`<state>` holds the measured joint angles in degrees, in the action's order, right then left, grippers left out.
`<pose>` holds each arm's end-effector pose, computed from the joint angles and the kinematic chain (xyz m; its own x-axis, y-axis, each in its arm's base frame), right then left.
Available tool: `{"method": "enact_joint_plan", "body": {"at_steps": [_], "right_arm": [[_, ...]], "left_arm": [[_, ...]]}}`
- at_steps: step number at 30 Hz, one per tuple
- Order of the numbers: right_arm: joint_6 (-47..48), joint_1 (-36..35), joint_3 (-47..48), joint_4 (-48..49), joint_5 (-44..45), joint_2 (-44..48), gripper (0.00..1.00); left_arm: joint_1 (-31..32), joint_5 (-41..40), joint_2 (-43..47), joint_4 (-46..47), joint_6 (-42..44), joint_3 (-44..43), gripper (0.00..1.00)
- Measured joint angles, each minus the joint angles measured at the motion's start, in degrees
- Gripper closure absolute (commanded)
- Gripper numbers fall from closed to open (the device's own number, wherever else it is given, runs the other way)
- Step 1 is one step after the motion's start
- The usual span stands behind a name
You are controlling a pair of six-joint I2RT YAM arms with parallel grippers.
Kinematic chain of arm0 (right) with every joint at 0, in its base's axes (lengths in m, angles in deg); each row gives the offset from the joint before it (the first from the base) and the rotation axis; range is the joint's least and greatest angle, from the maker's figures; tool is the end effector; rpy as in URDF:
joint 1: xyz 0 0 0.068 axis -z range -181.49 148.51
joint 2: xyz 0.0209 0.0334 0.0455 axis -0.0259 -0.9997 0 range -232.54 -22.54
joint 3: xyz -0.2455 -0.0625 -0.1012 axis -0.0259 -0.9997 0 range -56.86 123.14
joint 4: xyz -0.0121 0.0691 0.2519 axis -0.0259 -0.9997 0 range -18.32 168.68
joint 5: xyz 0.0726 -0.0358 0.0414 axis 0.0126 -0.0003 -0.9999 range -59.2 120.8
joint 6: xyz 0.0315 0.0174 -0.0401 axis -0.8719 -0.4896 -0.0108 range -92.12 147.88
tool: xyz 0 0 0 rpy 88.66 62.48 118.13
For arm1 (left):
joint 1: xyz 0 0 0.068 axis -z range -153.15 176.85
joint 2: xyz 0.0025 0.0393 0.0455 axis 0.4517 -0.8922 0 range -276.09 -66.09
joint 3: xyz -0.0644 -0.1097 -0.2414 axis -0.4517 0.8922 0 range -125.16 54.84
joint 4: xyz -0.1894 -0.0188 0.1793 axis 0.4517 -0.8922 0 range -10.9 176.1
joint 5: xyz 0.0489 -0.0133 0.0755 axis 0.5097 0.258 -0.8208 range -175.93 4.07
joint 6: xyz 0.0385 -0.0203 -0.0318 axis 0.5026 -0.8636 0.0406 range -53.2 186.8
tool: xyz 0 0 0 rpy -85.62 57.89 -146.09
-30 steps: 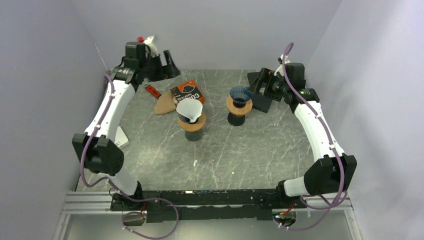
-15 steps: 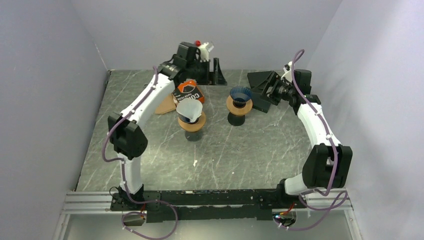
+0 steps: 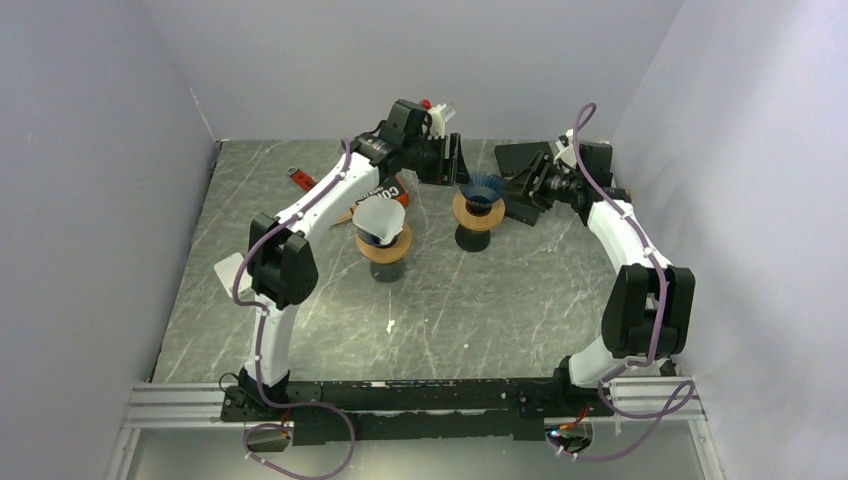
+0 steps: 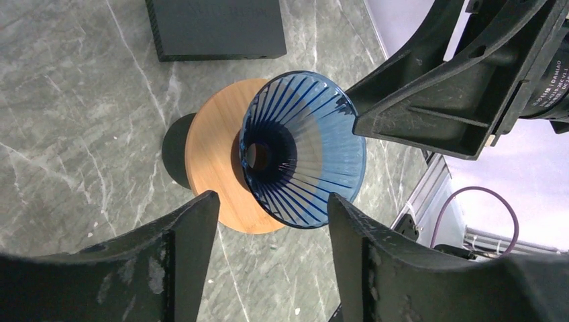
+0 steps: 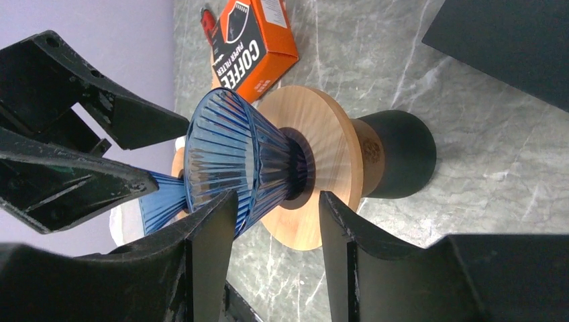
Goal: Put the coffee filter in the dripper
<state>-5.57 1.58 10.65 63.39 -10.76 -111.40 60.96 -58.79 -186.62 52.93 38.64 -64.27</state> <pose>0.3463 0.0050 0.2840 -0.7682 0.4542 -0.4512 -0.0816 0.6296 0.7726 0.3945 -0.2869 0.3350 -0.7966 0.0322 -0.6036 0.4922 0.6142 -0.6168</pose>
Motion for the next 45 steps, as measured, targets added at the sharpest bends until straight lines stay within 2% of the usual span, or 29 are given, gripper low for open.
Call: {"method": "enact_joint_plan", "body": {"at_steps": [10,16,24,28,35,37,41,45], "right_arm": [[0.55,-0.11,-0.79,0.37,-0.98,-0.94,0.5],[1.07,-0.17,-1.2,0.33,-1.03,-0.94,0.5],[1.75,-0.66,-1.27,0.2,-1.2,-0.92,0.5],[1.81,-0.94,-1.27,0.0,-1.53,-0.87,0.52],[1.95,-1.95,-1.27,-0.92,-2.34,-0.26,0.55],[1.95,-2.12,-1.27,-1.22,-2.47,-0.17,0.55],[2.01,-2.1,-1.27,-1.73,-2.19,0.15,0.48],[2.51,-2.03,-1.03,-3.8,-0.79,1.27,0.39]], "left_arm": [[0.07,-0.02,-0.39,-0.09,1.51,0.26,0.47],[0.07,0.22,-0.39,0.2,1.33,1.7,0.58],[0.11,1.18,-0.44,1.4,1.33,2.38,0.59],[0.11,1.33,-0.44,1.84,1.36,2.91,0.65],[0.13,1.33,-0.44,2.75,1.38,4.81,0.65],[0.22,1.33,-0.44,2.73,1.38,5.25,0.63],[0.26,1.11,-0.44,2.69,1.75,5.31,0.41],[0.26,0.83,-0.44,2.03,2.08,4.83,0.31]]}}
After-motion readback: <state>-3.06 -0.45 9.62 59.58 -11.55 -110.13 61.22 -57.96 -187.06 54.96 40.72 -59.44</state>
